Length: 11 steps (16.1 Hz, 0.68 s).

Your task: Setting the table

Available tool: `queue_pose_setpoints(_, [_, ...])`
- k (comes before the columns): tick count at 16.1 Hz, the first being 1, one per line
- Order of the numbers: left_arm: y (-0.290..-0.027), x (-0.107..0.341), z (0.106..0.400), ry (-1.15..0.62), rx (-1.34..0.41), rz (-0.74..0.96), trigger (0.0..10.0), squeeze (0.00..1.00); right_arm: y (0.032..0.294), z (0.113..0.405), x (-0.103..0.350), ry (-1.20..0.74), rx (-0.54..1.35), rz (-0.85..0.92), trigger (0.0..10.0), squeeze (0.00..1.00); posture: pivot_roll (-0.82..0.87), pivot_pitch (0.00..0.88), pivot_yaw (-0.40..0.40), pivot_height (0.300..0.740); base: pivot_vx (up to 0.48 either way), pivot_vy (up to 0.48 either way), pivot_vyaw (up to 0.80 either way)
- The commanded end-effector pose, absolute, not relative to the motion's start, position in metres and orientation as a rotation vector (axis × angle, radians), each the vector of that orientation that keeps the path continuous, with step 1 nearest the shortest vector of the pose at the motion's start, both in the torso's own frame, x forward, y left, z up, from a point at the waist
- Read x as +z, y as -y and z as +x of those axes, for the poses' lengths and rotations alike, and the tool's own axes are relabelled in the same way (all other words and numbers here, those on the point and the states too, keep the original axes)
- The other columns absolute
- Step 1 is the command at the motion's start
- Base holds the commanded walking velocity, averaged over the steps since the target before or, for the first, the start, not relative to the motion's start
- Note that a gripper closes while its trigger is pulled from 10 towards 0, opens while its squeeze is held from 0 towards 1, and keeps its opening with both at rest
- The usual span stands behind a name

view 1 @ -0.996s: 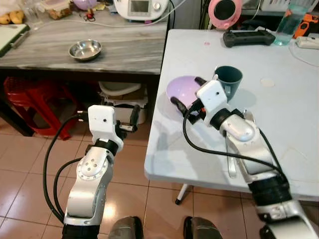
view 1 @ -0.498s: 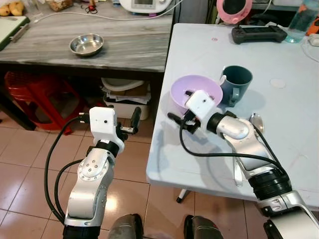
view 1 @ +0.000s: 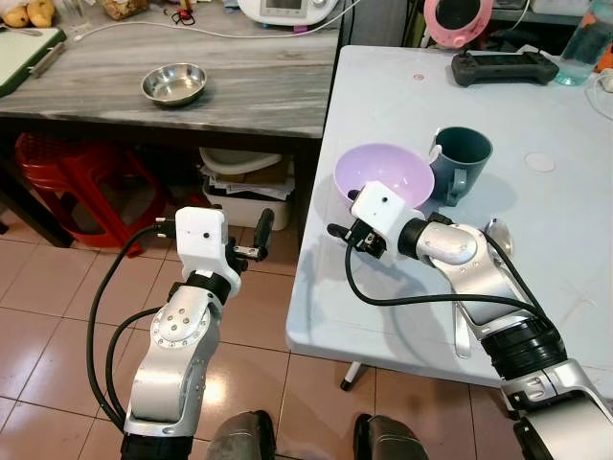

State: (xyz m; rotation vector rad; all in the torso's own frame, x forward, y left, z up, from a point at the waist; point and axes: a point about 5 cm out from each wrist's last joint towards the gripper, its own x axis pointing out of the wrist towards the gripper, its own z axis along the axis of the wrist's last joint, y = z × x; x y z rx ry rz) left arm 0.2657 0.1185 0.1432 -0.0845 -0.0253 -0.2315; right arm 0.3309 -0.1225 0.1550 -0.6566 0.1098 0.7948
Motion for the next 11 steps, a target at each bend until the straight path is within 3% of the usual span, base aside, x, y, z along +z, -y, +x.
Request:
queue_pose_setpoints(1, [-0.119, 0.144, 0.263, 0.024, -0.239, -0.082, 10.0, 0.00, 0.125, 0.333, 0.155, -0.146, 0.805, -0.681, 0.0, 0.00, -0.02, 0.134, 0.044, 0.740, 0.000, 0.000, 0.00])
queue_pose_setpoints(11, [-0.120, 0.143, 0.264, 0.010, -0.269, -0.063, 10.0, 0.00, 0.139, 0.337, 0.155, -0.192, 0.762, -0.702, 0.0, 0.00, -0.01, 0.104, 0.065, 0.740, 0.000, 0.000, 0.00])
